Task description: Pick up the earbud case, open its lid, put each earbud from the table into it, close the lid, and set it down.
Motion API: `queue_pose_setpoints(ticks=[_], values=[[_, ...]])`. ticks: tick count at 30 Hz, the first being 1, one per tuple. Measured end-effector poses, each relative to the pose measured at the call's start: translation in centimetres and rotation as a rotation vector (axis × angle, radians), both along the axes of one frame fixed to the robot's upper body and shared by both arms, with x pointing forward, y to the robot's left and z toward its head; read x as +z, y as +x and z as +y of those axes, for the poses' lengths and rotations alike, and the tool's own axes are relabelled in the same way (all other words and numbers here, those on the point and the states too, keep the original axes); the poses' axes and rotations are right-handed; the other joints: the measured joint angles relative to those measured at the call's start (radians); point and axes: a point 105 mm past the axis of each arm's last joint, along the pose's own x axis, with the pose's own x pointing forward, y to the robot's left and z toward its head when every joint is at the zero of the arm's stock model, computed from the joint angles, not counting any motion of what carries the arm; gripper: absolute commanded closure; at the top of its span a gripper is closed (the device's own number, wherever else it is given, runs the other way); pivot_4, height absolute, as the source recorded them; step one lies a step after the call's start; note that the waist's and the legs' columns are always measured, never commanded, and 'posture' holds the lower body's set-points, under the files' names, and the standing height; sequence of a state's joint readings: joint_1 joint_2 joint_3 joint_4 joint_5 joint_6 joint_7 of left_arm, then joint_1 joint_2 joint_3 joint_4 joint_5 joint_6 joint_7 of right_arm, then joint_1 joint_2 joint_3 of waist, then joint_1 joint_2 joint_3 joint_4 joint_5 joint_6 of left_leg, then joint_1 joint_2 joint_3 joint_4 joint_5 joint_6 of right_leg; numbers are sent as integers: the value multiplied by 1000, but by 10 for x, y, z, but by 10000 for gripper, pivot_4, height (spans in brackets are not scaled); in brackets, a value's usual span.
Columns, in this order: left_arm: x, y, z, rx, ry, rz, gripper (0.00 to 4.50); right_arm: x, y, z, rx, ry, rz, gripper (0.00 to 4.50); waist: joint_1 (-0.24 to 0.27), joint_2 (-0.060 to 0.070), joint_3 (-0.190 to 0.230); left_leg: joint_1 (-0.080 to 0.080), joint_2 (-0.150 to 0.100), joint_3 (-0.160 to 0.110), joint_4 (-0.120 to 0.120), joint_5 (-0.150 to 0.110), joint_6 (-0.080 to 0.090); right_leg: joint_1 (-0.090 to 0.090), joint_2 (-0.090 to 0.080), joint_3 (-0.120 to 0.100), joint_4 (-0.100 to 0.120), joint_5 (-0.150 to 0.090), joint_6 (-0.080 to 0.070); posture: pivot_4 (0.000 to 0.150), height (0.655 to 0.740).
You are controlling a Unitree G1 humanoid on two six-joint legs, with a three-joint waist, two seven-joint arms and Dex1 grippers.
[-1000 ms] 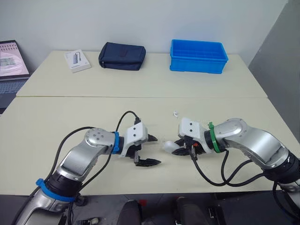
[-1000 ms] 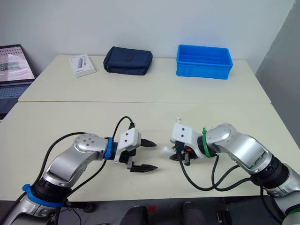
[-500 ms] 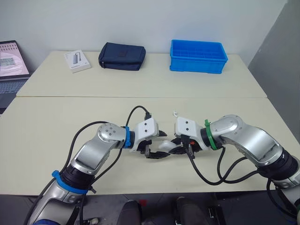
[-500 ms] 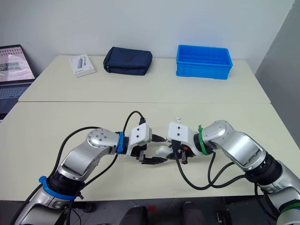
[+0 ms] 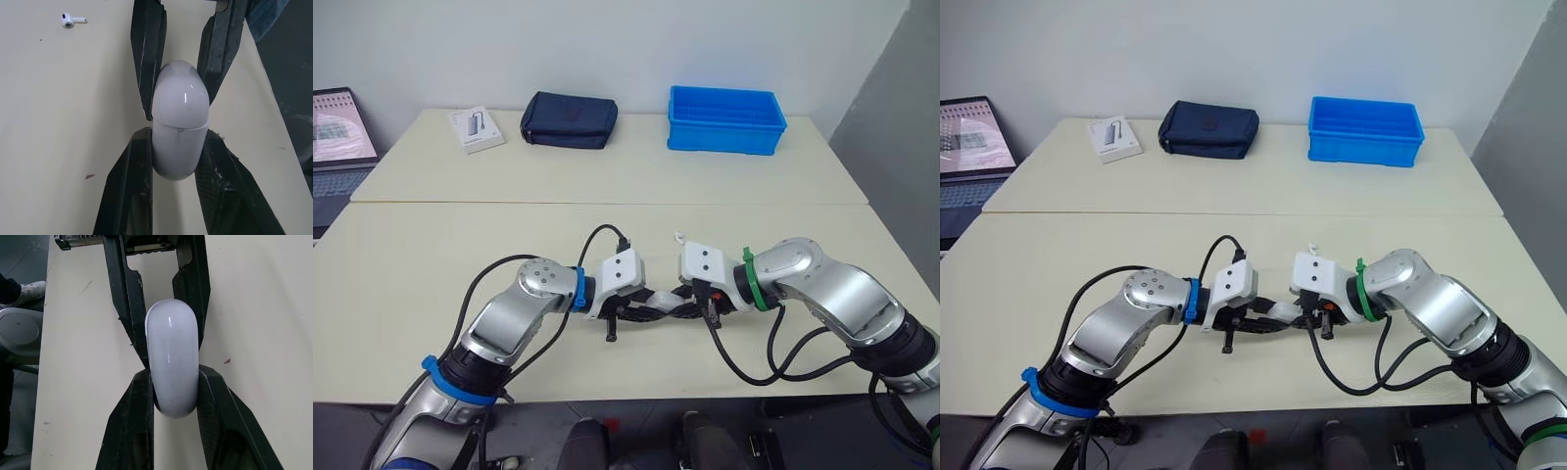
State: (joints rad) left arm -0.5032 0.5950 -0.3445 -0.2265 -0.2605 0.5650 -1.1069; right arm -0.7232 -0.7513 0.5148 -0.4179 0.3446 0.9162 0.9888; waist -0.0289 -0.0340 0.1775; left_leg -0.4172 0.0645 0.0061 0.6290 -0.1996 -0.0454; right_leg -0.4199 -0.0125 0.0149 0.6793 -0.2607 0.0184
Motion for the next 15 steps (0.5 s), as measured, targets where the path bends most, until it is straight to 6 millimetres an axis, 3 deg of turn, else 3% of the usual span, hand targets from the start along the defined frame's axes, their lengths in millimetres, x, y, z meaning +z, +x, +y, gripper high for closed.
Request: queue_pose_setpoints(ticks=[8, 15], values=[[-4, 1, 2, 37, -5, 19, 37084, 1, 0, -6, 21, -29, -32, 5424, 0, 0, 0, 0, 0, 0, 0, 0, 0, 0, 0, 0, 1, 0, 0, 1500, 7400], [-5, 0, 7, 91, -155, 108, 37084, 10, 0, -29, 26, -66, -100, 5303, 0, 0, 0, 0, 0, 0, 0, 0, 0, 0, 0, 0, 0, 0, 0, 1500, 7400]])
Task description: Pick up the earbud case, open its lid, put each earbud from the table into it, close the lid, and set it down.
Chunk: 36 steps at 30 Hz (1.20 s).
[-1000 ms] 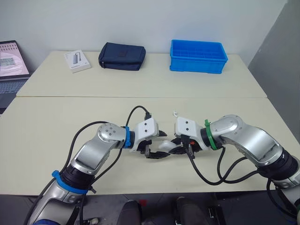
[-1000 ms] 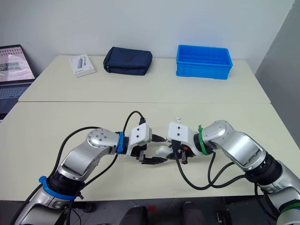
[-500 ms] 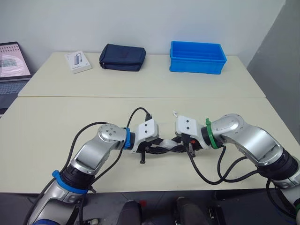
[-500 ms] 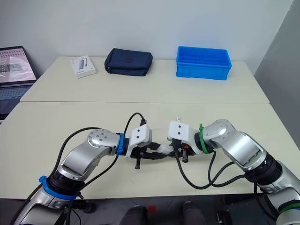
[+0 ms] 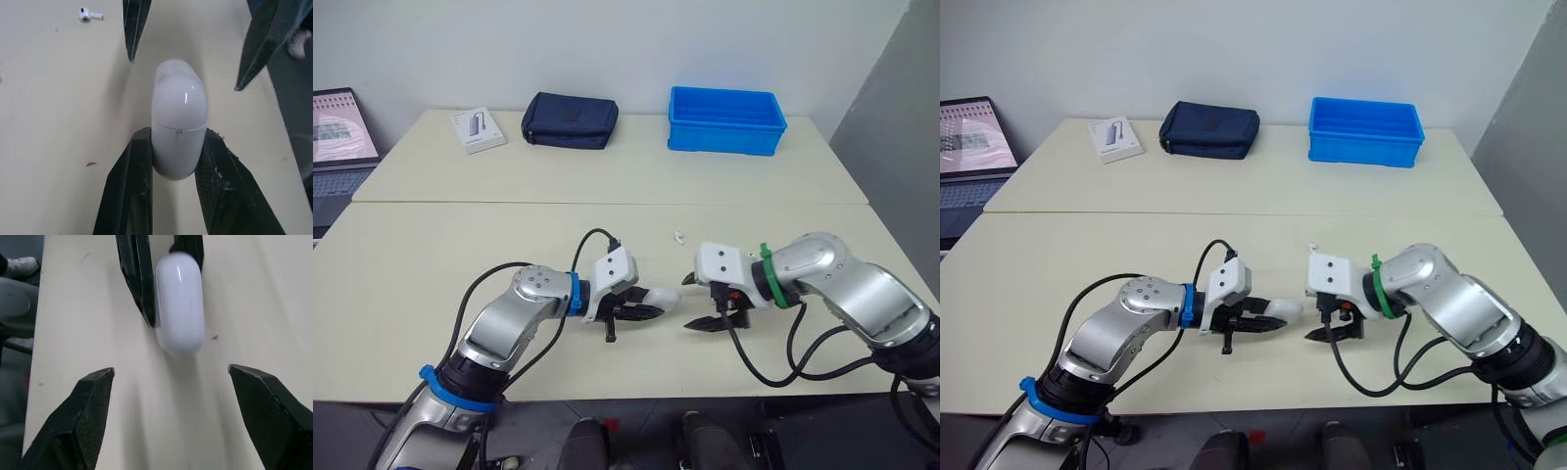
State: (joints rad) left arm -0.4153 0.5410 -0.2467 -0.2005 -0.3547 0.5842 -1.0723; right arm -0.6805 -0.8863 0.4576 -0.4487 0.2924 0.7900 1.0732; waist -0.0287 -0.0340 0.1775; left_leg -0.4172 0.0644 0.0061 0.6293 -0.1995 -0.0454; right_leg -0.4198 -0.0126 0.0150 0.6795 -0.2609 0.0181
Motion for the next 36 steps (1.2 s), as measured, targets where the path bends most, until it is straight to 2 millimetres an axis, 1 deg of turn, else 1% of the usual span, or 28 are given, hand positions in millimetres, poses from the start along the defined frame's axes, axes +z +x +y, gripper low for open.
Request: queue_pose_setpoints(ticks=[3, 6, 8, 14, 19, 24, 36], values=[[0, -6, -3, 16, -183, 71, 37084, 11, -3, 1, 53, 60, -66, 5303, -1, 0, 0, 0, 0, 0, 0, 0, 0, 0, 0, 0, 0, 0, 0, 1500, 7400], [-3, -9, -2, 25, -253, 85, 37084, 18, -11, 6, 91, 122, -82, 5303, 0, 0, 0, 0, 0, -1, 0, 0, 0, 0, 0, 0, 0, 0, 0, 1500, 7400], [-7, -10, 0, 30, -258, 73, 37084, 21, -14, 11, 104, 150, -88, 5303, -1, 0, 0, 1, 0, 0, 0, 0, 0, 0, 0, 0, 1, 0, 0, 1500, 7400], [-3, -15, -3, -30, -262, -1, 37084, 22, -10, 22, 77, 196, -89, 5303, 0, 0, 0, 1, 0, 1, 1, 0, 0, 1, -1, 1, 0, 0, 0, 1500, 7400], [-4, -18, -7, -64, -242, -45, 37084, 20, -2, 23, 33, 208, -68, 5303, 0, 0, 0, 0, 0, 0, 0, 0, 0, 0, 0, 0, 0, 0, 0, 1500, 7400], [-4, -18, -5, -69, -229, -72, 37084, 22, -2, 26, 41, 219, -50, 5303, 0, 0, 0, 0, 0, 0, 0, 0, 0, 0, 0, 0, 0, 0, 0, 1500, 7400], [-6, -17, -1, -55, -214, -73, 37084, 21, 2, 23, 32, 215, -27, 5303, 0, 0, 0, 0, 0, 0, 0, 0, 0, 0, 0, 0, 0, 0, 0, 1500, 7400]])
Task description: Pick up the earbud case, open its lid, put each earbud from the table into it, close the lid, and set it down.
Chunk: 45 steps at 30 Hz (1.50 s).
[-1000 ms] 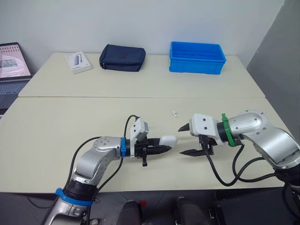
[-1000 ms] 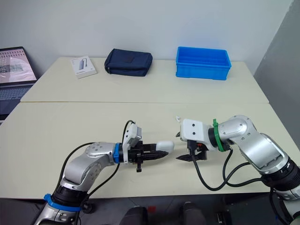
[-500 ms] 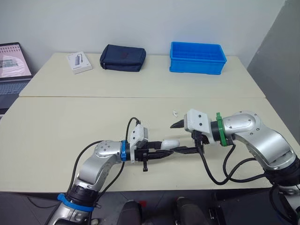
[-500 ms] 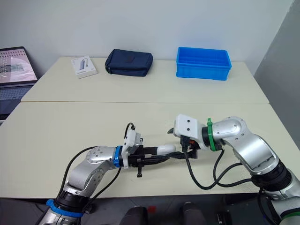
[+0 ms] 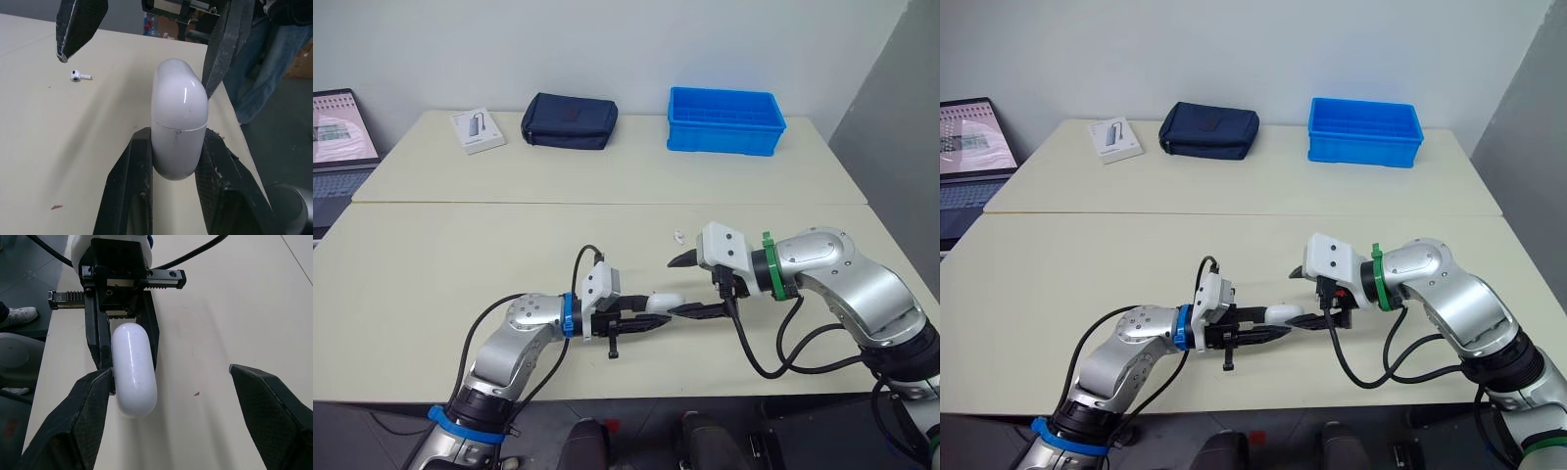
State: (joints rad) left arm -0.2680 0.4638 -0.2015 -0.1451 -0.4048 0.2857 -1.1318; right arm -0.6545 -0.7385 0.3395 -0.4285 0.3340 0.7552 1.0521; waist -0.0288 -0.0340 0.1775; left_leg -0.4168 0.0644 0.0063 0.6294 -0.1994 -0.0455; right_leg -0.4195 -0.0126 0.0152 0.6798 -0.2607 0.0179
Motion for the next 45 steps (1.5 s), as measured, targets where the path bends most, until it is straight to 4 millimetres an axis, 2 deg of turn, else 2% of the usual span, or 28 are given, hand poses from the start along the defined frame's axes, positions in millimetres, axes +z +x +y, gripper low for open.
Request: queue_pose_setpoints(ticks=[15, 20, 23, 29, 32, 37, 43, 45], values=[[-5, -6, 1, -28, 8, 21, 37085, 15, 11, -6, -51, 32, -23, 5303, 0, 0, 0, 0, 0, 0, 0, 0, 0, 0, 0, 0, 0, 0, 0, 1500, 7400], [0, 6, 3, 77, -45, -24, 37085, 20, 7, -14, -62, 64, -30, 5303, 1, 0, 0, 0, 0, 0, 0, 0, 0, 0, 0, 0, 0, 0, 0, 1500, 7400], [6, 21, 16, 227, -106, -74, 37085, 17, 8, -30, -134, 112, -46, 5303, 3, 0, 0, 0, 0, 0, 0, 0, 0, 0, 0, 0, -1, 0, 0, 1500, 7400], [7, 39, 40, 478, -196, -79, 37085, -6, 18, -68, -369, 264, -118, 5303, 4, 0, 0, 0, 0, 1, 0, 0, 0, 1, 0, 1, -1, 0, 0, 1500, 7400], [5, 48, 65, 627, -213, -70, 37085, -23, 12, -97, -492, 279, -111, 5303, 4, 0, 0, 0, 0, 1, 0, 0, 0, 1, 0, 0, -1, 0, 0, 1500, 7400], [4, 57, 93, 769, -227, -76, 37085, -39, -10, -151, -623, 232, -135, 5303, 5, 0, 0, 1, 0, 1, 0, 0, 0, 2, -1, 0, -1, 0, 0, 1500, 7400], [4, 57, 95, 783, -230, -75, 37084, -49, -23, -182, -738, 231, -127, 5303, 1, 0, 0, 6, 0, 1, 0, 0, 0, 7, -1, 1, -1, 0, 0, 1500, 7400], [3, 57, 96, 790, -230, -74, 37084, -52, -25, -185, -753, 231, -115, 1514, 1, 0, 0, 8, 0, 1, 0, 0, 0, 9, -1, 1, -1, -3, -6, 1500, 7400]])
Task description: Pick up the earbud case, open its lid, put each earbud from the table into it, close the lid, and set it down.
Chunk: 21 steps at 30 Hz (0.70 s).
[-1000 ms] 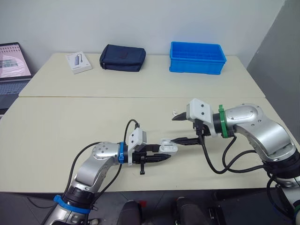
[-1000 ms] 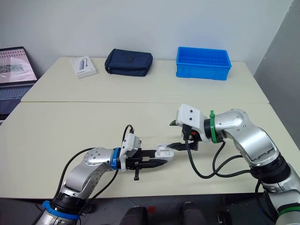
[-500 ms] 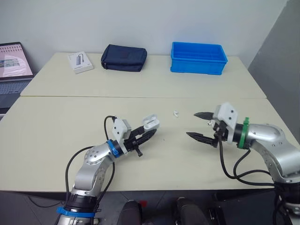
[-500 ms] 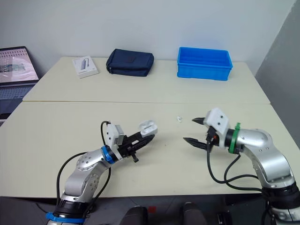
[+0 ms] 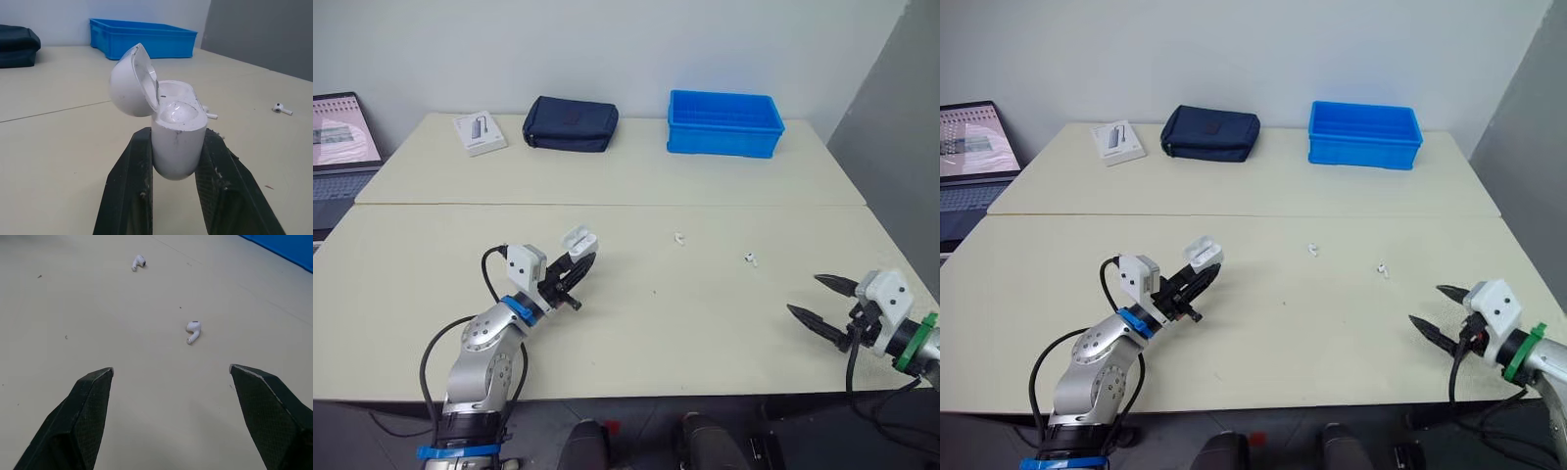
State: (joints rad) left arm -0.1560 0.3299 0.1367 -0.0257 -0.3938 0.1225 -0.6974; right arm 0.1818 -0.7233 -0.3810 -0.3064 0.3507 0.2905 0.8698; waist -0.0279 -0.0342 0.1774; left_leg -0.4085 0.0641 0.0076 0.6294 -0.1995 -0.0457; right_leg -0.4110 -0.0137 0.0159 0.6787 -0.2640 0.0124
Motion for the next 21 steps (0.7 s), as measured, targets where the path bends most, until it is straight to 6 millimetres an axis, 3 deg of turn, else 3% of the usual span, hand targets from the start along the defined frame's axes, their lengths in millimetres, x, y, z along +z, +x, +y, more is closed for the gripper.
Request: queue_pose_setpoints(ticks=[11, 17, 21], values=[[-2, 0, 2, 11, 0, 5, 37085, 5, 3, -1, -21, 36, 4, 0, -1, 0, 0, 1, 0, 0, 0, 0, 0, 1, -1, 0, -1, 0, 0, 1500, 7400], [-3, -2, 5, 16, 11, 8, 37085, 27, 35, 54, 75, 67, -80, 0, -4, -1, 0, 2, 0, 0, 0, 0, 0, 2, 0, 0, -1, 0, -1, 1500, 7400], [-3, -2, 2, 3, 12, 8, 37084, 24, 68, 95, 60, 107, -84, 0, -3, -1, 0, 1, 0, 0, -1, 0, 0, 1, -1, 0, -1, 0, 0, 1500, 7400]])
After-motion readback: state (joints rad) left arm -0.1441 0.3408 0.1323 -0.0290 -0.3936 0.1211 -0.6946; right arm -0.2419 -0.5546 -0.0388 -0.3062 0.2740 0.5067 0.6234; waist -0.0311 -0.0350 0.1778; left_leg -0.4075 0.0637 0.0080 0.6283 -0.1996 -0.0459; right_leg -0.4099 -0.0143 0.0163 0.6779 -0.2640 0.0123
